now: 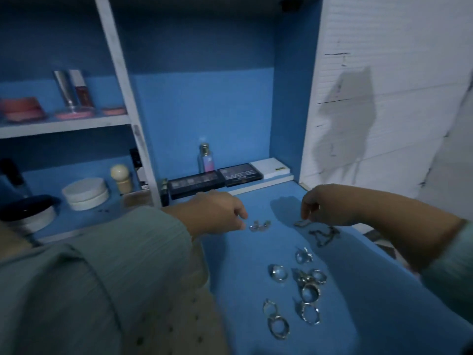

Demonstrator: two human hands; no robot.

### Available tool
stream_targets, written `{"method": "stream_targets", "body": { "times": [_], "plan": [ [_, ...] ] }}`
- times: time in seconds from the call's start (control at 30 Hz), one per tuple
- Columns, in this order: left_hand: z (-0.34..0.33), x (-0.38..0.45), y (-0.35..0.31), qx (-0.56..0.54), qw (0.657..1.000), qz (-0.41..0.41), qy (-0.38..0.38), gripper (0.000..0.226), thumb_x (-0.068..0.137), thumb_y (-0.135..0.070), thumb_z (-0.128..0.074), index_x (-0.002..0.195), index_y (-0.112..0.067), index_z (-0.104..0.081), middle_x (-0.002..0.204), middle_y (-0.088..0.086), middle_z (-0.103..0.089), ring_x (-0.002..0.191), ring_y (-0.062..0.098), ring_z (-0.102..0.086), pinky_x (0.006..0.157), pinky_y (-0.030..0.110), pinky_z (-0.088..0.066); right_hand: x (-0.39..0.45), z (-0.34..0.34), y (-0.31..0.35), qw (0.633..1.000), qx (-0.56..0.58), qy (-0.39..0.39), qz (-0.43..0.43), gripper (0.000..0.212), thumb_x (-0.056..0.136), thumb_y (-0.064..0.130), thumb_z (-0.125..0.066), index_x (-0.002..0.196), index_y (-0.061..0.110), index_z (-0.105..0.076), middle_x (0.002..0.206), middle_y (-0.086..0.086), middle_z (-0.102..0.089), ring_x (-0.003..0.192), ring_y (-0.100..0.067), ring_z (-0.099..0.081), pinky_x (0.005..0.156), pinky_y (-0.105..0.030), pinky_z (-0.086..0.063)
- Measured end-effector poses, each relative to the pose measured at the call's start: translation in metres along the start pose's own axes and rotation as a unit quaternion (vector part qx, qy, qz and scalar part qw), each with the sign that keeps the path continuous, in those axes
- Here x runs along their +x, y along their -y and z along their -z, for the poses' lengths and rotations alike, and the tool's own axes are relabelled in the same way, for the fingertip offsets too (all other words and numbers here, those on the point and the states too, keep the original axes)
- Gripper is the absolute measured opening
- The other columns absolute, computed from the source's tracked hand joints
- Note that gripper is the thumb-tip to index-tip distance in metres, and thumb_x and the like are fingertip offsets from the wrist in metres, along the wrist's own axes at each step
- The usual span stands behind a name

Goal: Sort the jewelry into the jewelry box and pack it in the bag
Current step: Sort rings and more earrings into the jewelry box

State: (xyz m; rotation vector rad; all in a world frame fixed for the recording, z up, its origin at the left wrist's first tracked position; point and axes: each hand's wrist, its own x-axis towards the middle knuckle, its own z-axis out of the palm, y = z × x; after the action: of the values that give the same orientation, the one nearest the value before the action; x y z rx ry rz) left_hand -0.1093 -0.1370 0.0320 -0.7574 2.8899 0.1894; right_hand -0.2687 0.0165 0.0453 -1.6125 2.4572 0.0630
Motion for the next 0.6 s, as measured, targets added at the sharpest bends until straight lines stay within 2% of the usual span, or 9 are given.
{"method": "stream_targets", "body": {
  "times": [0.07, 0.2, 0.27, 0.33, 0.43, 0.6],
  "plan": [
    [-0.006, 0.012, -0.004, 0.005, 1.000, -0.008, 0.002, 0.037, 0.091, -0.043, -0.052, 0.127, -0.037, -0.052, 0.133, -0.013, -0.048, 0.124, 0.011, -0.041, 0.105, 0.030, -0.031, 0.002, 0.000, -0.012, 1.000, -0.004, -0.003, -0.014, 0.019, 0.089, 0.020, -0.053, 0.104, 0.026, -0.064, 0.110, 0.004, -0.058, 0.094, -0.014, -0.052, 0.078, -0.019, -0.035],
    [-0.018, 0.036, -0.012, 0.015, 1.000, -0.008, 0.003, 0.039, 0.091, -0.046, -0.051, 0.129, -0.039, -0.050, 0.135, -0.014, -0.046, 0.126, 0.010, -0.039, 0.108, 0.033, -0.027, 0.002, -0.003, -0.033, 0.999, -0.005, 0.007, -0.033, 0.027, 0.088, 0.020, -0.058, 0.114, 0.021, -0.062, 0.118, 0.002, -0.056, 0.090, -0.011, -0.047, 0.075, -0.018, -0.033],
    [-0.023, 0.044, -0.014, 0.023, 1.000, -0.008, -0.014, 0.032, 0.090, -0.045, -0.053, 0.121, -0.040, -0.055, 0.126, -0.014, -0.051, 0.121, 0.008, -0.043, 0.105, 0.032, -0.030, 0.003, -0.006, -0.038, 0.999, 0.001, 0.013, -0.036, 0.028, 0.087, 0.022, -0.061, 0.115, 0.020, -0.062, 0.115, 0.002, -0.057, 0.092, -0.011, -0.049, 0.076, -0.019, -0.035],
    [-0.025, 0.050, -0.015, 0.012, 0.999, -0.010, -0.033, 0.019, 0.088, -0.042, -0.056, 0.106, -0.040, -0.062, 0.107, -0.018, -0.055, 0.111, 0.006, -0.048, 0.098, 0.030, -0.033, 0.003, -0.010, -0.040, 0.999, 0.010, 0.014, -0.037, 0.026, 0.085, 0.024, -0.064, 0.110, 0.020, -0.065, 0.105, 0.004, -0.058, 0.090, -0.011, -0.050, 0.076, -0.020, -0.038],
    [-0.027, 0.053, -0.018, 0.002, 0.999, -0.017, -0.042, 0.003, 0.086, -0.039, -0.058, 0.084, -0.038, -0.060, 0.086, -0.021, -0.052, 0.096, 0.002, -0.049, 0.092, 0.028, -0.037, 0.004, -0.016, -0.041, 0.999, 0.008, 0.014, -0.035, 0.024, 0.081, 0.026, -0.068, 0.105, 0.021, -0.066, 0.092, 0.007, -0.052, 0.086, -0.011, -0.048, 0.074, -0.022, -0.038],
    [-0.029, 0.053, -0.022, -0.042, 0.999, -0.003, -0.028, 0.004, 0.087, -0.036, -0.060, 0.083, -0.035, -0.058, 0.089, -0.019, -0.055, 0.097, 0.005, -0.052, 0.088, 0.026, -0.041, 0.002, -0.024, -0.043, 0.999, 0.013, 0.011, -0.032, 0.017, 0.078, 0.021, -0.070, 0.095, 0.019, -0.068, 0.087, 0.006, -0.056, 0.082, -0.010, -0.049, 0.059, -0.017, -0.037]
  ]
}}
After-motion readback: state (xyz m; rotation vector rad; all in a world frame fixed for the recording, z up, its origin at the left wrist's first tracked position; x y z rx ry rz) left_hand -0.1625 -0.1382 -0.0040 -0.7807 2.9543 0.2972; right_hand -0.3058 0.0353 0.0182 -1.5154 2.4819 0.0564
